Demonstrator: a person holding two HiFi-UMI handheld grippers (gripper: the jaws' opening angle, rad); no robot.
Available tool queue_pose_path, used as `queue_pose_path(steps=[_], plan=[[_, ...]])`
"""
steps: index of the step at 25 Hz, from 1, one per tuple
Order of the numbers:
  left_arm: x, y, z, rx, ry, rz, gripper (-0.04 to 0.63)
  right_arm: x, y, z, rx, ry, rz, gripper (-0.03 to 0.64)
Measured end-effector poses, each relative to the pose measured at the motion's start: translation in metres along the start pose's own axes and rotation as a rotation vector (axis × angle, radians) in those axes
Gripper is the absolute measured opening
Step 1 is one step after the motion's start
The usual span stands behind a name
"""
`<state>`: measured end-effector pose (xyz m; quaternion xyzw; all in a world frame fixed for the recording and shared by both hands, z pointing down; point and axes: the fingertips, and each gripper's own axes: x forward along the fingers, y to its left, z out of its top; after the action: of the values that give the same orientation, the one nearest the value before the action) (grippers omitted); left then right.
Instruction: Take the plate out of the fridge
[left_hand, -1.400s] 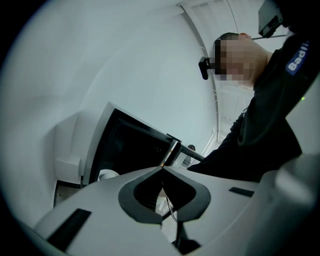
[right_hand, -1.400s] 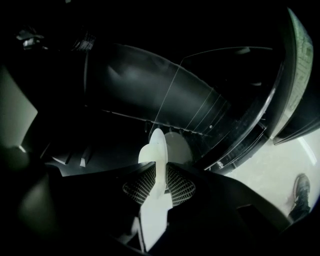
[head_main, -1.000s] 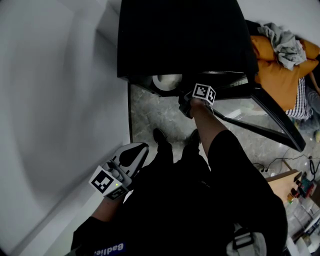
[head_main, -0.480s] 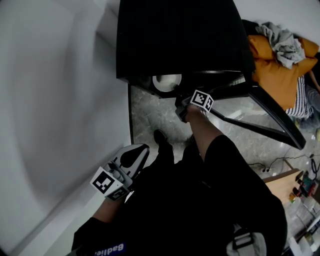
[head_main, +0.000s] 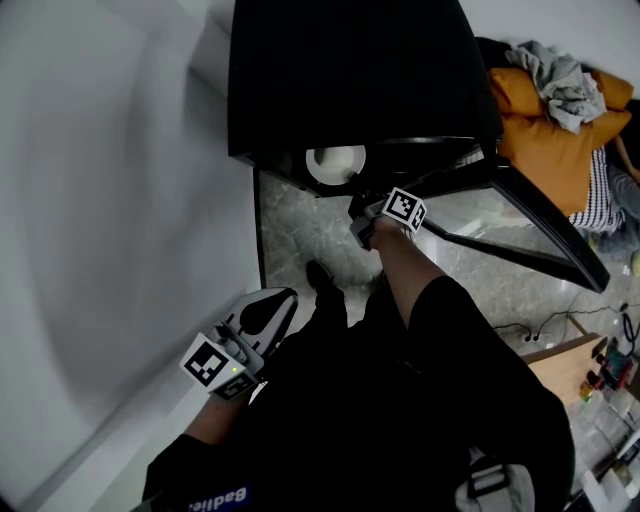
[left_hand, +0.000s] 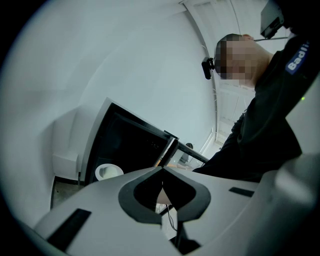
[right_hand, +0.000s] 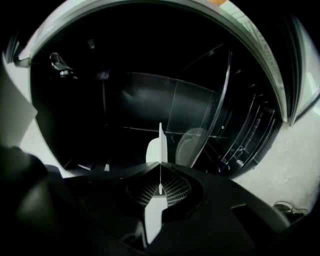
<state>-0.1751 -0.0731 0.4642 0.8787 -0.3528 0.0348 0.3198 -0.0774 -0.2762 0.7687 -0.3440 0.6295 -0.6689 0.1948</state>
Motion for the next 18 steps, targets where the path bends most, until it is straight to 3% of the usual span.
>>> queue_pose_path(steps=[10, 14, 18], plan=[[0.007, -0.012, 0.012, 0.025, -0.027, -0.036, 0.008, -0.038, 0.026, 0.008, 0.045, -0.058, 0.056, 0.014], [0.013, -0.024, 0.025, 0.008, -0.075, -0.064, 0.008, -0.059, 0.038, 0.01, 0.063, -0.084, 0.065, 0.014], [0.018, -0.028, 0.018, 0.031, -0.061, -0.074, 0.008, -0.079, 0.055, 0.009, 0.069, -0.083, 0.072, 0.014]])
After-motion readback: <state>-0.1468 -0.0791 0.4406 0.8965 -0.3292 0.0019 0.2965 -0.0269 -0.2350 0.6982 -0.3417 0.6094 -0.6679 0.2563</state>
